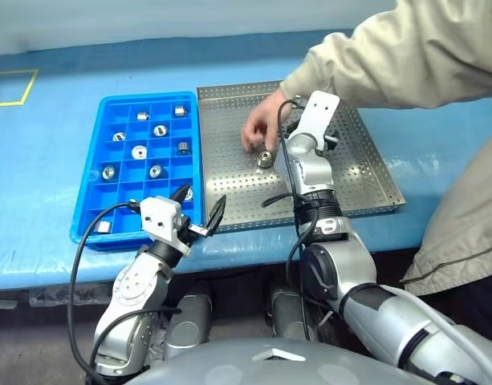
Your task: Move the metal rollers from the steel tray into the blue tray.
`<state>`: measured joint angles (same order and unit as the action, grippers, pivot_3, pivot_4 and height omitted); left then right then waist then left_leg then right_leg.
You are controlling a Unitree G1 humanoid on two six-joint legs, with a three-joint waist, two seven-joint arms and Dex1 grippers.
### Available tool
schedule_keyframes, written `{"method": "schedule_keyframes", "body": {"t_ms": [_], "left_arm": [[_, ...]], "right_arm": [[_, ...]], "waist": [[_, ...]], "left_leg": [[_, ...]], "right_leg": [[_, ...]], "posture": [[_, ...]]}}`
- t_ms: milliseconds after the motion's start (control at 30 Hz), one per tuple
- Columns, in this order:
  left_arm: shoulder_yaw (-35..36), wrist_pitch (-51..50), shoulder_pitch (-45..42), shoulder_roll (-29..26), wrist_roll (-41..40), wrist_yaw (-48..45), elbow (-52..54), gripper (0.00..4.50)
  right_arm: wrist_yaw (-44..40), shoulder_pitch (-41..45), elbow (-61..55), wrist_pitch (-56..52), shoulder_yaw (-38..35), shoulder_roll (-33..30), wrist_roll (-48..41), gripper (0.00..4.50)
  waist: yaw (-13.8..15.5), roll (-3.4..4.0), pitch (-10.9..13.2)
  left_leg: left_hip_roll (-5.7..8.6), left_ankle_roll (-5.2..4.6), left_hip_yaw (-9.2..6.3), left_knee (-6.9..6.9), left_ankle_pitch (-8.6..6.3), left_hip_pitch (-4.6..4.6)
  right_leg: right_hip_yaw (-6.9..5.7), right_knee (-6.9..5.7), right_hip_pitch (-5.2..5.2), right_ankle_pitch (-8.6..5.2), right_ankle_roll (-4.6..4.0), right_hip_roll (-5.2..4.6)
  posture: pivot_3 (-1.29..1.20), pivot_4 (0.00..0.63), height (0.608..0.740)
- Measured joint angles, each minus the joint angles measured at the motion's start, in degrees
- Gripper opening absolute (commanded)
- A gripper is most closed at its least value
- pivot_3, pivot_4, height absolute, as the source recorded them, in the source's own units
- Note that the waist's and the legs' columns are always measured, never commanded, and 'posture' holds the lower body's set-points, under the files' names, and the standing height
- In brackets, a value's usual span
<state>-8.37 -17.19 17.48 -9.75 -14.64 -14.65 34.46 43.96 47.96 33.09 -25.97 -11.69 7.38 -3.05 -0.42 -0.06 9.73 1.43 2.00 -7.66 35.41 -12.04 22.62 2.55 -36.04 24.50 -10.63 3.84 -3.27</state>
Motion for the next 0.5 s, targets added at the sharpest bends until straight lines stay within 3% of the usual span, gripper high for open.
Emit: {"method": "schedule_keyframes", "body": {"t_ms": [133, 333, 500], "left_arm": [[0.04, -0.15, 0.02, -0.08, -0.01, 0.0, 0.0, 4.5], [0.4, -0.29, 0.11, -0.5, -0.04, -0.03, 0.01, 4.5], [0.55, -0.28, 0.21, -0.63, -0.04, -0.06, 0.02, 4.5]], "right_arm": [[-2.15, -3.34, -4.57, -2.4, 1.19, 0.09, -0.12, 4.47], [-18.58, -11.68, -16.04, -6.23, 9.01, 0.51, -4.04, 4.47], [-26.23, -16.84, -22.94, -9.47, 16.74, 1.03, -3.77, 4.47]], "waist": [[0.0, 0.0, 0.0], [-0.16, 0.01, 0.0], [0.16, 0.01, 0.0]], "left_leg": [[0.0, 0.0, 0.0, -0.03, 0.0, 0.0], [-0.03, 0.0, -0.02, -0.03, 0.0, -0.02], [-0.02, 0.0, -0.03, 0.01, 0.0, -0.01]], "right_leg": [[0.0, 0.02, 0.0, 0.0, 0.0, 0.0], [-0.03, -0.01, 0.02, -0.01, -0.01, 0.0], [-0.04, 0.01, 0.0, -0.02, 0.0, -0.01]], "posture": [[0.22, 0.15, 0.74], [0.23, 0.15, 0.74], [0.22, 0.15, 0.74]]}}
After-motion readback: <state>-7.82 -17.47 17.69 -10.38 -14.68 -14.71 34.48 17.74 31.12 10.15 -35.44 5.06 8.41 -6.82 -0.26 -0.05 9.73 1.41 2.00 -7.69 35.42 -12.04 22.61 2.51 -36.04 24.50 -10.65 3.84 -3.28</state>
